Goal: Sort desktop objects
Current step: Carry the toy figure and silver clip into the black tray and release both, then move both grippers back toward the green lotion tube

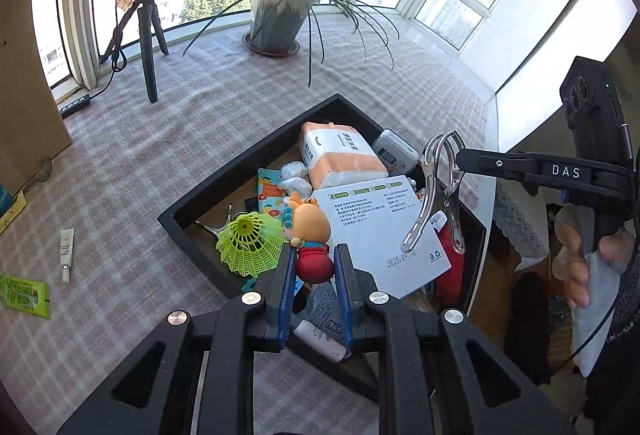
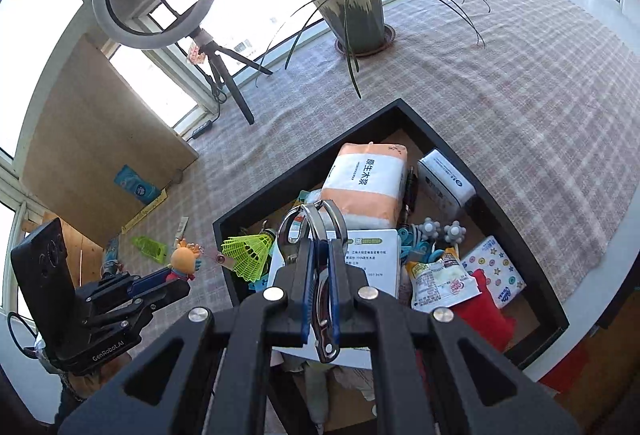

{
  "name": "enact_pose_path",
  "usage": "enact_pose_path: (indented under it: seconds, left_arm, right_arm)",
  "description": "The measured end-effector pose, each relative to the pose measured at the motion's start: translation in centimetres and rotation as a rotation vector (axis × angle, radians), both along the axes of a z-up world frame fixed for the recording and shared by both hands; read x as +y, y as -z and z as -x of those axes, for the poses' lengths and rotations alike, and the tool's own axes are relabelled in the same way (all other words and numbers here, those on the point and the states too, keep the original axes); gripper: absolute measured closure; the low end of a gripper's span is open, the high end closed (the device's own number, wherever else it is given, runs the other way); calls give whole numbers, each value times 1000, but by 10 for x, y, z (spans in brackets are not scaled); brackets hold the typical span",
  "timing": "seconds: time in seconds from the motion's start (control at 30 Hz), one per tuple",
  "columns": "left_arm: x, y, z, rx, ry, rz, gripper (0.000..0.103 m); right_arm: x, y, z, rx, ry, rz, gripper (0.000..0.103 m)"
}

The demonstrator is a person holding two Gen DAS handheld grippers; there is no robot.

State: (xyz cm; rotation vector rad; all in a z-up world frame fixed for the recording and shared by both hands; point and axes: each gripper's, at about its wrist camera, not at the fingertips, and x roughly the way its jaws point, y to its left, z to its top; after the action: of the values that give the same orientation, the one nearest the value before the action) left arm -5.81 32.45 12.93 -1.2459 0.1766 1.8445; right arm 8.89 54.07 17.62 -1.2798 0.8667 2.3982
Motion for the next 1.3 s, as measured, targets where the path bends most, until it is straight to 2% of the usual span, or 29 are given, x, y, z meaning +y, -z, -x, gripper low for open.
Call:
enact_pose_path:
  seconds: [0.17,0.27,0.3,0.33,0.37,0.4,0.6,0.83,1.0,1.3]
  left_arm:
    - [14,3,-10,13,30,21,85]
    - [20,4,-12,25,54,35,83]
    - [20,4,-13,25,52,41,74]
    - [20,3,-13,32,48,38,70]
    - [19,2,-13,41,39,42,70]
    - [17,2,-12,47,32,47,70]
    - [-3,2,0,35,-15,42,70]
    - [-39,8,18,35,-105,60,70]
    - [-77,21,37,7,-201,85,70]
    - [-163,42,75,-24,-425,120,70]
  right_arm:
    - [19,8,-28,-29,67,-3,96]
    - [22,16,-32,-59,67,-2,93]
    - [23,17,-32,-70,79,-1,86]
    - [23,19,-33,-80,87,4,81]
    - [23,20,-33,-80,89,6,72]
    - [22,19,-33,-71,93,2,69]
    - [8,10,-21,-54,64,-11,60]
    - [-19,12,9,-55,-17,-20,59]
    - [-45,20,39,-65,-100,-13,55]
    - [-110,31,109,-60,-286,18,55]
